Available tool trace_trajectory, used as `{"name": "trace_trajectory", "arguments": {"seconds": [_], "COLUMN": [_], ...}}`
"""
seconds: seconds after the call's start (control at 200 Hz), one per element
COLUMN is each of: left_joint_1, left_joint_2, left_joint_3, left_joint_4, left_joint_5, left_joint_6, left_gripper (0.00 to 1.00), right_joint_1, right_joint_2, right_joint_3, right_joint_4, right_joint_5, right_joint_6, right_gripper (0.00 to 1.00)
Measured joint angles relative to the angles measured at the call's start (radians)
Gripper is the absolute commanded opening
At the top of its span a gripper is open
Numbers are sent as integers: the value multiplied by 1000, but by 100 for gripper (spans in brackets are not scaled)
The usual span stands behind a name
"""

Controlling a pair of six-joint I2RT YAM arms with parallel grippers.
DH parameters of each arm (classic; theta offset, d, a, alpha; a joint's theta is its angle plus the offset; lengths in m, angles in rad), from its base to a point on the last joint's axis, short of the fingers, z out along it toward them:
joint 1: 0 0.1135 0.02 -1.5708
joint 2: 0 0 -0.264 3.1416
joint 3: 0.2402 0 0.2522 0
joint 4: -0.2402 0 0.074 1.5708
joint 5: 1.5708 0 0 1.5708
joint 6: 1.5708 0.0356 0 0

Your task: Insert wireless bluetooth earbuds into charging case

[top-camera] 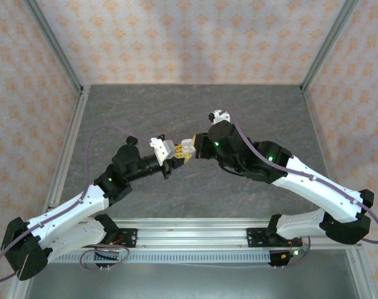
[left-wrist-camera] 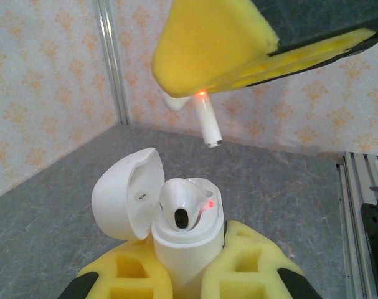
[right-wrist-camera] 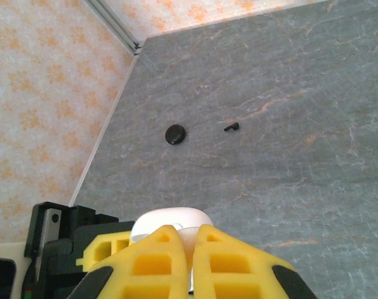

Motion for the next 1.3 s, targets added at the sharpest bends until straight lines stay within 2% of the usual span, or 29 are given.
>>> {"name": "trace_trajectory", "arguments": {"seconds": [1.186, 1.301], "left_joint_1": [0, 0], "left_joint_2": [5, 5], "left_joint_3": [0, 0], "left_joint_4": [25, 24], "left_joint_5": [-37, -37], "left_joint_6": [-45, -45], "left_gripper": [0, 0], "right_joint_1": [4, 4], "right_joint_2": [-2, -3], "right_joint_3": [-109, -110], "right_joint_4": [138, 139], "right_joint_5": [-29, -29], "right_joint_6": [-69, -66], "right_gripper": [9, 14]}}
